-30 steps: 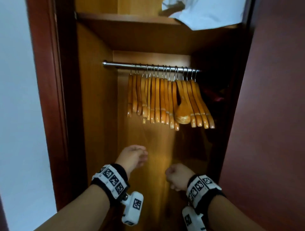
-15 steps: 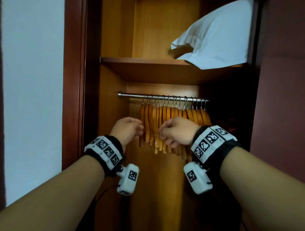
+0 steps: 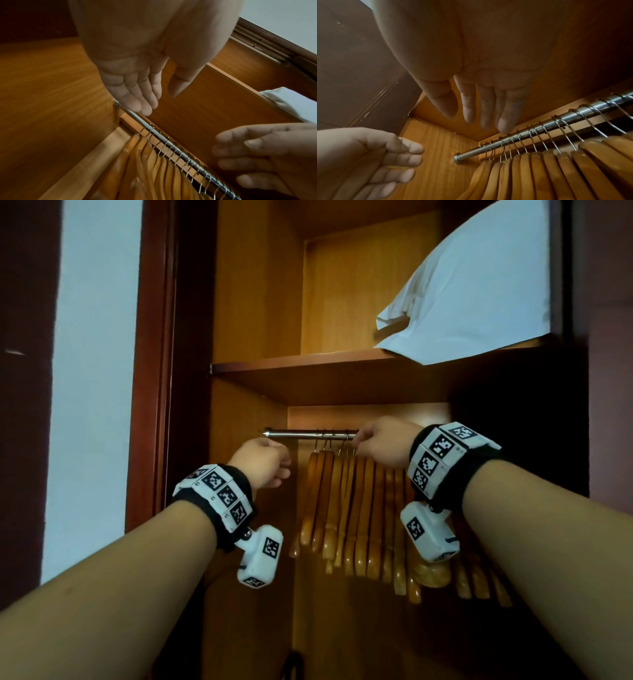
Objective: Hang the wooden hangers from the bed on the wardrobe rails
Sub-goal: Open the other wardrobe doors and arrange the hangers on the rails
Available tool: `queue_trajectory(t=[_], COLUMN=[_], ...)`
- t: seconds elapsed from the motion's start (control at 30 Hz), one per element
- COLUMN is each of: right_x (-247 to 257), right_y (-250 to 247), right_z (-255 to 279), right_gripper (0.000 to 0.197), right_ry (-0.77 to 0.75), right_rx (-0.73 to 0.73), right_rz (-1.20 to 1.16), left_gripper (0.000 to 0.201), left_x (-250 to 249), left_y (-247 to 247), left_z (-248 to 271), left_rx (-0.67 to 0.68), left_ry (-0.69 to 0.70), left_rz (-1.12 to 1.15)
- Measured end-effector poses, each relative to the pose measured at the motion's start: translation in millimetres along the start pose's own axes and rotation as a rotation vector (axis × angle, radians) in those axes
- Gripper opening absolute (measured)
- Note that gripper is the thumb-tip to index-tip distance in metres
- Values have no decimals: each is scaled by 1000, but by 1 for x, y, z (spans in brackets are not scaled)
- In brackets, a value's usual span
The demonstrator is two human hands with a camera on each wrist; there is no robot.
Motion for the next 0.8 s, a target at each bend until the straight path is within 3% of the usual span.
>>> queue_trajectory(t=[0.37,0.53,0.8], right_x=[-28,-30,-19], right_y=[24,22,23], right_z=[-51,-68,-99], right_gripper=[28,27,41], right_ry=[-24,-25,-24], right_rx=[93,57,51], right_rz=[103,78,186], left_gripper=[16,15,33], left_x=[8,8,21], left_y=[9,13,28], left_z=[-29,-55,-85], left_rx=[-11,10,199], left_ry=[-82,-95,-205], left_rz=[-127,-131,-271])
Point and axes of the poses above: each hand's wrist, its own z-axis away from the middle knuckle, its own y-axis out of the palm, x = y × z, the point moved 5 cm from there along -z, towards the middle knuckle, and after that the axes turned 13 degrees about -y, right-handed, at the moved point
